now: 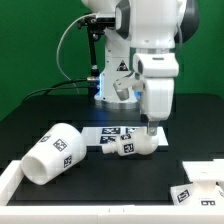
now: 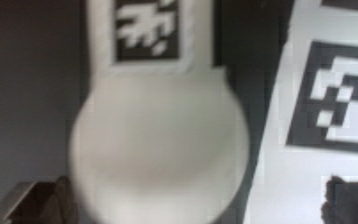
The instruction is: Assemble lamp
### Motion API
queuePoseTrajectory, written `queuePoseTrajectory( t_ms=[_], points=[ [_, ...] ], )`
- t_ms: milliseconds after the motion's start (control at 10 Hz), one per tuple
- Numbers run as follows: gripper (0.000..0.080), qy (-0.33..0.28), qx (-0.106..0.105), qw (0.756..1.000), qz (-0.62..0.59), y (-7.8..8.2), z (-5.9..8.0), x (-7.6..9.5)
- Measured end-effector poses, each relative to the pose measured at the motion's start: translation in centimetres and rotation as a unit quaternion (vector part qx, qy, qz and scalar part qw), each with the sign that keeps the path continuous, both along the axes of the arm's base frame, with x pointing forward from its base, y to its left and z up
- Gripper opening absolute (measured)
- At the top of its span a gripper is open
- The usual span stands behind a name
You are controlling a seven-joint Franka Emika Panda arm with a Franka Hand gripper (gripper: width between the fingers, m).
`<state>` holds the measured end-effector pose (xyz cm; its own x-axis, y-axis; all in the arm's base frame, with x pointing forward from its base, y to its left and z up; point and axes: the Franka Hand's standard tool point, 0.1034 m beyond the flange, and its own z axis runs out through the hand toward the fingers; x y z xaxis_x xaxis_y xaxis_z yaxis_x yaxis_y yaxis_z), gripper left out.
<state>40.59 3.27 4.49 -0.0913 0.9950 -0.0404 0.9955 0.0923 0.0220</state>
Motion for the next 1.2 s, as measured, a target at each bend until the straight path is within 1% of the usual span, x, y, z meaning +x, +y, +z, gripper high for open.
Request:
queuePoseTrajectory(
  t_ms=[200,400,600,700,800,1200],
  points=[
    [0.0699,0.009,-0.002,1.000,-0.009,-0.9,-1.2,-0.2],
    [0.0699,0.008,-0.003,1.000,-0.020,-1.8,-1.6,0.7],
    [0.0699,0.016,-0.004,1.000,-0.027,-2.3,-2.6,0.2],
    [0.0699,0.016,-0.004,0.999,-0.028,-2.3,-2.6,0.2],
    [0.0568,0.016,-0.004,0.999,-0.028,-2.3,-2.6,0.2],
    [0.0571,0.016,-0.004,0.999,-0.028,-2.3,-2.6,0.2]
  ],
)
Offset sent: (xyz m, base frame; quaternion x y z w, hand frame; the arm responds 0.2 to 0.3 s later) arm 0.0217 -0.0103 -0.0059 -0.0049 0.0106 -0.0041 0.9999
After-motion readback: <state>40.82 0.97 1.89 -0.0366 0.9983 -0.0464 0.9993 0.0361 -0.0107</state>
